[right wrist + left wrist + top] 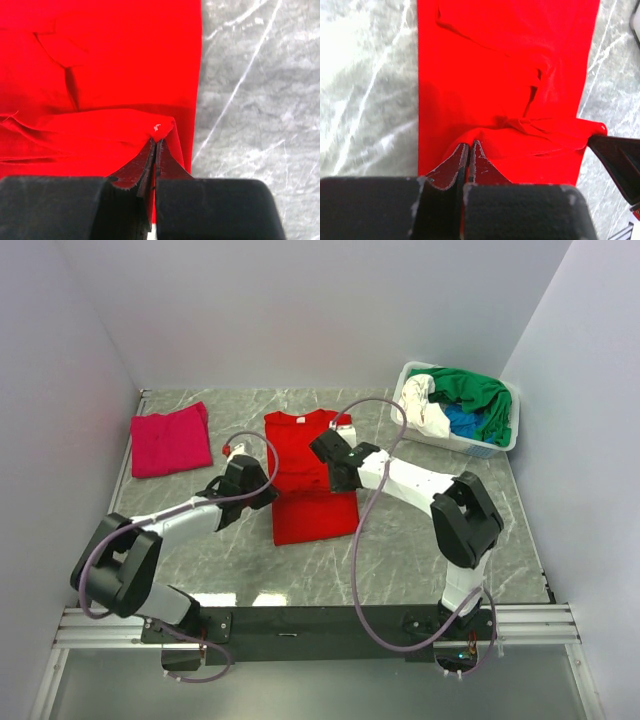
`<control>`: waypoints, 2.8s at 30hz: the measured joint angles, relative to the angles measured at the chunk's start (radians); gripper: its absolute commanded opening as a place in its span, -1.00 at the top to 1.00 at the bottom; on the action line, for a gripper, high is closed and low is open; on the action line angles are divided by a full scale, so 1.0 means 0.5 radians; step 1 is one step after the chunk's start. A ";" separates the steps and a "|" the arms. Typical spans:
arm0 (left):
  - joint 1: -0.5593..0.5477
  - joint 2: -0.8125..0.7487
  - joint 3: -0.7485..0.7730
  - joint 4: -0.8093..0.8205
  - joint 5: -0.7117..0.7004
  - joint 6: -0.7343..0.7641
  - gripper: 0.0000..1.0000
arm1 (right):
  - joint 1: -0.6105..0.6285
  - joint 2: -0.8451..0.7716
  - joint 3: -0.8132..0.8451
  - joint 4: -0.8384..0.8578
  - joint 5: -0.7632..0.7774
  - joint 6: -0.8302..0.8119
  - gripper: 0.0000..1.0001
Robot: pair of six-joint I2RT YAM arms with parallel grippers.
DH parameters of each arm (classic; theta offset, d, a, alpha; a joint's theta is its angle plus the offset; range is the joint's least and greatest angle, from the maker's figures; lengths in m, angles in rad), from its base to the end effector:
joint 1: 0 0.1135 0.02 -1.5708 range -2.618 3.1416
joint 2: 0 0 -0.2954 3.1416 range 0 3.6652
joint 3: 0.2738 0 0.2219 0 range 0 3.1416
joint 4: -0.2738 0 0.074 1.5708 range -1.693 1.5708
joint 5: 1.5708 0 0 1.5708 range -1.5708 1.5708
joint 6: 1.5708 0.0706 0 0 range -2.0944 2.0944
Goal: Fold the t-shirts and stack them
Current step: Fold the tshirt
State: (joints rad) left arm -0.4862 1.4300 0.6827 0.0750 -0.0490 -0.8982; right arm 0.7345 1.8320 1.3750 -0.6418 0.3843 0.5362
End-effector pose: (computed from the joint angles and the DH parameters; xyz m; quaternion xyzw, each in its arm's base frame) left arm 0.2572 -0.1320 0.2148 -0.1946 0.8793 -0.2601 0.3483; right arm 0.2982 0.2336 0.2343 -0.0500 0.9541 -0.0132 0.2949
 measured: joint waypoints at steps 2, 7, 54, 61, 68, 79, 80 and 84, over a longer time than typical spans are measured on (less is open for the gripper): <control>0.029 0.056 0.026 0.023 0.021 0.018 0.99 | -0.009 0.042 0.041 0.000 -0.002 -0.021 1.00; 0.083 0.240 0.117 0.067 0.085 0.072 0.99 | -0.031 0.126 0.117 -0.003 -0.005 -0.064 1.00; 0.259 0.745 0.624 0.112 0.141 0.241 -0.72 | -0.197 0.524 0.593 -0.079 0.037 -0.216 -0.24; 0.163 0.478 0.629 0.042 -0.084 0.264 -0.90 | -0.201 0.260 0.436 -0.070 0.037 -0.230 -0.27; -0.306 0.234 0.420 0.275 -0.137 0.202 -0.91 | -0.183 -0.041 0.153 0.029 -0.183 -0.219 -0.22; -0.419 0.475 0.149 0.421 -0.121 0.049 -0.92 | -0.011 -0.166 -0.356 0.160 -0.406 -0.094 -0.21; -0.420 0.476 0.133 0.453 -0.121 0.038 -0.93 | -0.002 -0.166 -0.375 0.166 -0.405 -0.079 -0.20; -0.423 0.492 0.111 0.533 -0.121 0.021 -0.93 | 0.029 -0.154 -0.437 0.178 -0.367 -0.033 -0.21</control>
State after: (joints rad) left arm -0.6979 1.6760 0.7383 0.3412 -0.1097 -0.8879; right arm 0.7490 1.7550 1.1564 -0.5529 0.2008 0.5198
